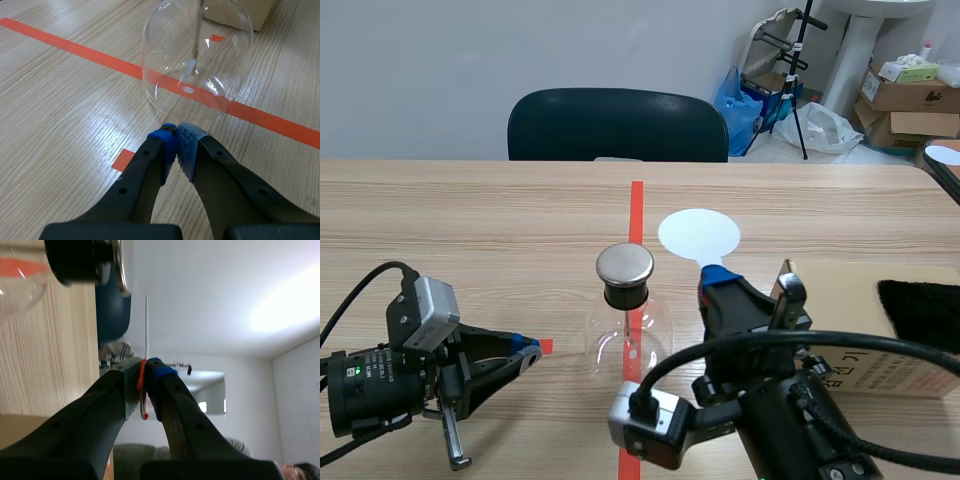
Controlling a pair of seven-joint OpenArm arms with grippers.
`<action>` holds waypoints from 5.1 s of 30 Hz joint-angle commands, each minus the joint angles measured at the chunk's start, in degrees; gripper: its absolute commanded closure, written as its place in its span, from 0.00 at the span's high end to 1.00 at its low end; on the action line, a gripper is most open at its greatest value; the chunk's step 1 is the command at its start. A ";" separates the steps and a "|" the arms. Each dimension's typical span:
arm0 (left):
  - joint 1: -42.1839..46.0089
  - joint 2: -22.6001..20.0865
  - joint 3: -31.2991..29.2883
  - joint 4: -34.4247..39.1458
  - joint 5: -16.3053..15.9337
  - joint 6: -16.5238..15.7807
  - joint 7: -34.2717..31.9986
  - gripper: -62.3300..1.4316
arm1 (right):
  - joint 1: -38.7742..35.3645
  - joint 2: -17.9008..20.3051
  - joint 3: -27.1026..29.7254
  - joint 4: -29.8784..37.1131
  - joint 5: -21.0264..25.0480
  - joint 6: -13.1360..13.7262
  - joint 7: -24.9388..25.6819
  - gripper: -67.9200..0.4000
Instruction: Do the electroscope experiment
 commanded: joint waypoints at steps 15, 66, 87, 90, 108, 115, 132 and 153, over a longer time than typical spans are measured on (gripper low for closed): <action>-0.17 0.11 0.00 1.11 -0.66 -0.07 -0.92 0.07 | 0.39 0.44 0.11 1.05 -0.04 -0.68 12.24 0.02; -0.17 0.11 0.00 1.11 -0.66 -0.07 -0.92 0.07 | 0.39 0.44 0.11 1.05 -0.04 -0.66 11.67 0.02; -0.15 0.13 0.00 1.11 -0.66 -0.07 -0.94 0.07 | 0.39 0.44 0.11 1.05 -0.04 -0.66 -17.51 0.02; -0.15 0.13 0.00 1.11 -0.66 -0.07 -0.94 0.07 | 0.39 0.44 0.11 1.05 -0.04 -0.66 -21.16 0.02; -0.15 0.13 0.00 1.11 -0.68 -0.07 -0.96 0.07 | 0.37 0.44 0.11 1.05 -0.04 -0.66 -24.92 0.02; -0.15 0.13 0.00 1.11 -0.66 -0.07 -0.94 0.07 | 0.39 0.44 0.11 1.05 -0.04 -0.66 -24.57 0.02; -0.15 0.11 0.00 1.11 -0.66 -0.07 -0.72 0.07 | 0.37 0.44 0.11 1.05 -0.04 -0.66 -24.04 0.02; -0.15 0.13 0.00 1.11 -0.66 -0.07 -0.76 0.07 | 0.37 0.44 0.11 1.05 -0.04 -0.66 -24.04 0.02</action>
